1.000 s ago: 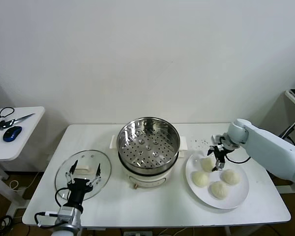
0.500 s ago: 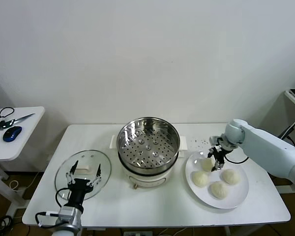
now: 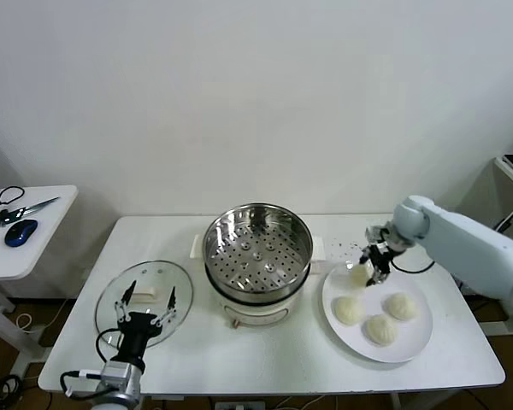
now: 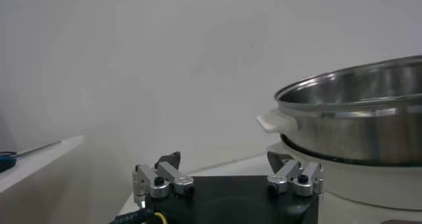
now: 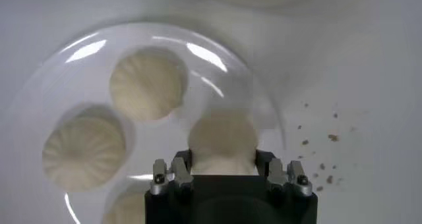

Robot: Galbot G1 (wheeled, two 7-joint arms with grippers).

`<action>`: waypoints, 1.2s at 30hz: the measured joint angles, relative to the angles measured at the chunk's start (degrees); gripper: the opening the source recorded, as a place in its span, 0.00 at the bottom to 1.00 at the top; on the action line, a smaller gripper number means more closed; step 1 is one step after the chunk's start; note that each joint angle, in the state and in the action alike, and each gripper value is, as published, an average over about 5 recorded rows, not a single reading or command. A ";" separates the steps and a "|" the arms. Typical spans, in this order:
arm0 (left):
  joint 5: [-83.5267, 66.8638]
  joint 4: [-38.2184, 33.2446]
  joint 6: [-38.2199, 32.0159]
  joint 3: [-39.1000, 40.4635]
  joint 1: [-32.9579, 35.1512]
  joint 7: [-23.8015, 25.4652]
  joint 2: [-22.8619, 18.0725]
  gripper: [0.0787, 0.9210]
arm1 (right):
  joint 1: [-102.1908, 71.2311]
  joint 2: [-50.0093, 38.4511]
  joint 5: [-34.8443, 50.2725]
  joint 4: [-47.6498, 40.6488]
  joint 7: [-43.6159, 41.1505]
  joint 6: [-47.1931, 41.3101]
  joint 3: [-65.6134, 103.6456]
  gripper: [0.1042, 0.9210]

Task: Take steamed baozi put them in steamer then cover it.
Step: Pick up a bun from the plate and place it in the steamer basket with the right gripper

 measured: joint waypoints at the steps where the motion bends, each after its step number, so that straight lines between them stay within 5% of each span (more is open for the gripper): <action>1: 0.07 -0.07 -0.03 0.00 0.09 0.01 0.01 0.88 | 1.67 0.27 0.34 0.20 -0.28 0.89 -1.07 0.65; 17: 0.58 -0.17 -0.22 0.73 1.01 0.16 0.01 0.88 | 20.48 12.58 -1.79 1.81 -3.93 17.63 -9.19 0.65; 36: 0.64 0.20 -0.26 0.87 1.19 0.16 0.53 0.88 | 13.60 29.48 -23.24 -0.16 -1.86 31.19 -4.63 0.67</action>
